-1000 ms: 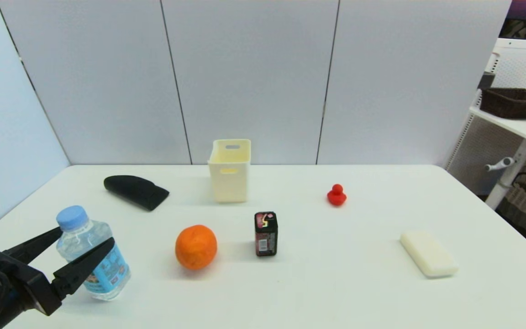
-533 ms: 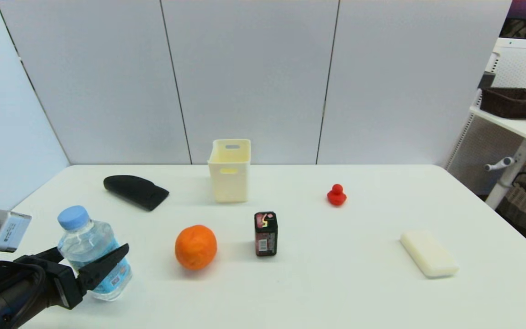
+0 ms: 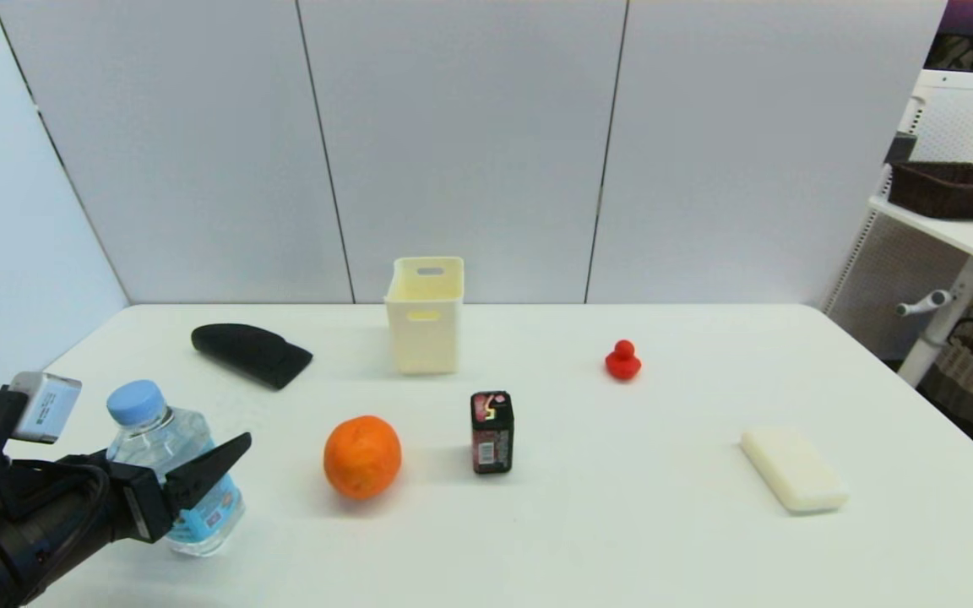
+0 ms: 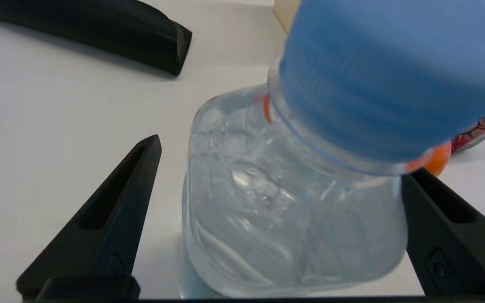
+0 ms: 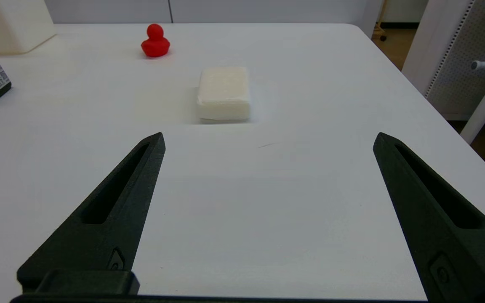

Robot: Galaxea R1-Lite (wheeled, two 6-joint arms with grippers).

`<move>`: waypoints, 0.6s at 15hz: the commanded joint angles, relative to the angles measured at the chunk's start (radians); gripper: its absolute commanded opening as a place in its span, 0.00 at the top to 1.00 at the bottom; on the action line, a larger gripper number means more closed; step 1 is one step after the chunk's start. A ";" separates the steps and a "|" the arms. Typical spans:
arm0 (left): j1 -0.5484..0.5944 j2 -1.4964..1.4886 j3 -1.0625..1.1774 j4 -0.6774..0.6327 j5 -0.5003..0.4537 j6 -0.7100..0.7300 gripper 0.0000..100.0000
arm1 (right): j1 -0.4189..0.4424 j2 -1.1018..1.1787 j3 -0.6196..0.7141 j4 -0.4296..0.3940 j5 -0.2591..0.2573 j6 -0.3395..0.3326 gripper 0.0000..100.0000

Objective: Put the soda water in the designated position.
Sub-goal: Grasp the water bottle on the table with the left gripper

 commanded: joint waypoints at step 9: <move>0.000 0.034 0.004 -0.029 -0.002 -0.005 1.00 | 0.000 -0.002 0.000 0.000 0.000 -0.001 0.00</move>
